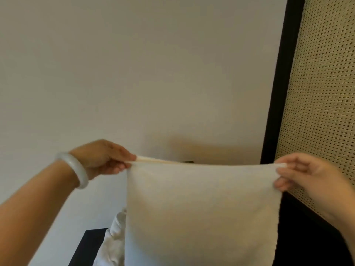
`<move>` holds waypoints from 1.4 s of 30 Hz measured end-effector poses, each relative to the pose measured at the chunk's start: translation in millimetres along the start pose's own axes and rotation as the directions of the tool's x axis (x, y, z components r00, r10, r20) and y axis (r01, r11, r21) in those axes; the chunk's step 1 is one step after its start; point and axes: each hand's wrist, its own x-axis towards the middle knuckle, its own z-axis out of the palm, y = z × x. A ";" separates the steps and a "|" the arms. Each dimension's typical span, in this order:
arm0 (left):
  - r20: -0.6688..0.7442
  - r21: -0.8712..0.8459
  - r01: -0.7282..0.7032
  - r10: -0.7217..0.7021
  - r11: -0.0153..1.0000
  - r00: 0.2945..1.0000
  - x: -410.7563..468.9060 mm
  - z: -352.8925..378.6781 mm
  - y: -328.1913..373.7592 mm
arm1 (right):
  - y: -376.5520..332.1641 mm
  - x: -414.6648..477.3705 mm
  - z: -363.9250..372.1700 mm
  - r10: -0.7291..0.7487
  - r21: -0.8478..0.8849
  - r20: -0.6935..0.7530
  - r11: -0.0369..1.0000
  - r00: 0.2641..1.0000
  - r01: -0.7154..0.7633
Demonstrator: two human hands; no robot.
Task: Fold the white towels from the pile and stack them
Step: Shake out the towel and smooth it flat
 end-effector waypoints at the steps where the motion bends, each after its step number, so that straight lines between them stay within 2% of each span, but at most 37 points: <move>1: -0.002 -0.012 0.061 -0.061 0.998 0.998 6.8 9.0 -12.8 | 12.5 3.8 5.2 0.066 -0.019 0.015 0.998 0.998 -0.065; 3: -0.021 -0.042 0.154 -0.155 0.987 0.988 19.2 24.2 -34.1 | 31.8 9.4 14.0 0.171 -0.050 0.037 0.984 0.984 -0.170; 5: -0.065 -0.105 0.166 -0.174 0.980 0.983 29.5 33.6 -39.9 | 37.8 15.9 17.3 0.205 -0.045 0.021 0.978 0.978 -0.204; 7: -0.110 -0.170 0.101 -0.120 0.980 0.987 34.0 39.1 -29.2 | 31.9 23.5 13.0 0.158 -0.024 -0.032 0.987 0.987 -0.158; 10: -0.152 -0.199 -0.048 0.017 0.979 0.988 23.3 39.6 -7.7 | 14.4 21.3 -4.3 -0.006 -0.031 -0.103 1.000 0.995 0.003; 13: -0.108 -0.163 -0.112 0.096 0.980 0.990 -9.0 38.5 -17.1 | 18.5 -6.6 -26.2 -0.100 -0.032 -0.068 0.995 0.993 0.098; 15: -0.058 -0.114 -0.065 0.059 0.991 0.997 -30.2 45.4 -53.8 | 42.9 -35.0 -38.1 -0.014 -0.054 0.001 0.998 1.000 0.014; 17: -0.017 -0.114 0.047 -0.049 0.992 0.999 -48.9 61.0 -107.3 | 80.8 -64.2 -43.5 0.162 -0.076 0.058 0.985 0.985 -0.157; 20: -0.017 -0.019 0.261 -0.261 0.965 0.965 -69.1 89.2 -196.3 | 142.6 -109.5 -37.3 0.390 -0.192 0.175 0.914 0.904 -0.358; 22: 0.004 0.105 0.360 -0.362 0.927 0.932 -79.0 105.5 -247.2 | 177.2 -139.0 -29.5 0.490 -0.332 0.251 0.853 0.835 -0.401; 25: 0.011 0.116 0.488 -0.492 0.865 0.870 -93.3 121.6 -299.6 | 209.4 -175.8 -22.0 0.600 -0.499 0.316 0.764 0.735 -0.409; 28: 0.003 0.134 0.509 -0.514 0.850 0.858 -102.3 126.0 -321.3 | 222.5 -195.6 -22.2 0.605 -0.590 0.310 0.727 0.733 -0.351; 31: 0.036 0.254 0.457 -0.480 0.852 0.876 -109.6 126.4 -324.5 | 223.5 -207.0 -29.4 0.581 -0.622 0.288 0.718 0.761 -0.313; 33: 0.066 0.355 0.424 -0.475 0.833 0.878 -116.5 127.1 -320.2 | 221.0 -211.2 -36.4 0.574 -0.679 0.333 0.696 0.749 -0.232; 36: 0.179 0.528 0.374 -0.530 0.762 0.829 -124.3 130.8 -308.5 | 213.0 -204.7 -42.6 0.634 -0.800 0.427 0.597 0.645 -0.057; 37: 0.194 0.640 0.309 -0.536 0.704 0.822 -125.5 132.1 -304.8 | 209.4 -201.2 -40.3 0.646 -0.828 0.427 0.560 0.633 -0.013; 38: 0.184 0.774 0.180 -0.487 0.607 0.854 -125.6 134.5 -301.4 | 205.7 -198.2 -34.9 0.628 -0.843 0.425 0.537 0.652 0.032; 39: 0.187 0.867 0.032 -0.383 0.498 0.904 -125.7 139.8 -296.2 | 201.7 -196.7 -25.4 0.575 -0.832 0.435 0.550 0.692 0.066; 40: 0.220 0.894 -0.091 -0.253 0.439 0.942 -125.9 147.8 -291.6 | 198.4 -196.9 -12.1 0.502 -0.795 0.462 0.599 0.731 0.091; 41: 0.275 0.873 -0.184 -0.144 0.451 0.951 -124.6 157.3 -288.9 | 195.4 -198.6 4.0 0.445 -0.749 0.492 0.654 0.748 0.104; 42: 0.338 0.826 -0.262 -0.067 0.500 0.939 -122.7 167.9 -288.4 | 192.3 -202.3 20.5 0.415 -0.704 0.540 0.699 0.732 0.123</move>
